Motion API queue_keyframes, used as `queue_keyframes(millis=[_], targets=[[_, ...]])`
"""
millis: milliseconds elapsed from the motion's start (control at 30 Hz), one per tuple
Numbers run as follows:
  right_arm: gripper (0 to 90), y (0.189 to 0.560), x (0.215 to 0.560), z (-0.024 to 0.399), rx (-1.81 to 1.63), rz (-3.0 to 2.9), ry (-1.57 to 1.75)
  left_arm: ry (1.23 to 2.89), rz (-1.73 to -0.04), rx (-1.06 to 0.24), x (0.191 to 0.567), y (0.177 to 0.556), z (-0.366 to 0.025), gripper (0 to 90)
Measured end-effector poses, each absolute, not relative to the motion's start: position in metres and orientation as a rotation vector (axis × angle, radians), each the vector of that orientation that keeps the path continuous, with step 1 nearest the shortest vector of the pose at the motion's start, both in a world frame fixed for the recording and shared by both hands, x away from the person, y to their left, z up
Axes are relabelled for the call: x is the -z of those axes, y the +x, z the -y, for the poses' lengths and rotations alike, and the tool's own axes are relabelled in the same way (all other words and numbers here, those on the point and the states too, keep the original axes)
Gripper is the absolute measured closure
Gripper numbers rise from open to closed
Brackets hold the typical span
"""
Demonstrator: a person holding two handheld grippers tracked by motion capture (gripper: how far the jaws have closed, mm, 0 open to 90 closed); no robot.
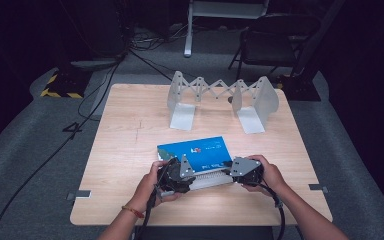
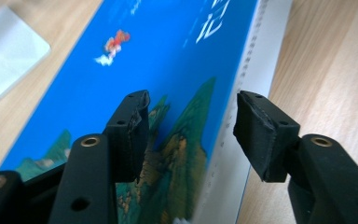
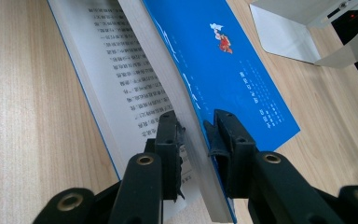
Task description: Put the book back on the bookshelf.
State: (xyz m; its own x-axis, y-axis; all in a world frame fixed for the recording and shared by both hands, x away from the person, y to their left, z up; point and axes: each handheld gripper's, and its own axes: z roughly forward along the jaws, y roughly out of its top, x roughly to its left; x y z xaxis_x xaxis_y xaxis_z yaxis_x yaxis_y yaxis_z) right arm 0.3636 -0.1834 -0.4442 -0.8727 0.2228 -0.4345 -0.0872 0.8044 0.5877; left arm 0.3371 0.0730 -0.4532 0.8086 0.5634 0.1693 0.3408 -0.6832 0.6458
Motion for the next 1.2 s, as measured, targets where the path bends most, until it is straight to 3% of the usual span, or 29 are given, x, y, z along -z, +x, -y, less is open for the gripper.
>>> queue_keyframes(millis=[333,500,633,767,1067,1200], targets=[[70.8,0.368,0.442,0.184,-0.873,-2.505,0.082,2.400,-0.642,-0.574,0.456,0.338,-0.071,64.4],[60.9,0.377,0.444,0.197,-1.023,-2.500,0.148,2.389,-0.630,-0.538,0.455,0.341,-0.075,67.2],[61.4,0.386,0.448,0.212,-1.114,-2.502,0.185,2.385,-0.633,-0.514,0.453,0.343,-0.079,67.5],[67.4,0.386,0.450,0.214,-1.117,-2.488,0.130,2.382,-0.630,-0.507,0.455,0.344,-0.081,65.9],[72.0,0.371,0.444,0.195,-1.004,-2.461,0.072,2.408,-0.697,-0.509,0.454,0.338,-0.064,45.3],[73.2,0.365,0.439,0.185,-0.998,-2.461,0.058,2.413,-0.687,-0.552,0.454,0.334,-0.052,42.2]])
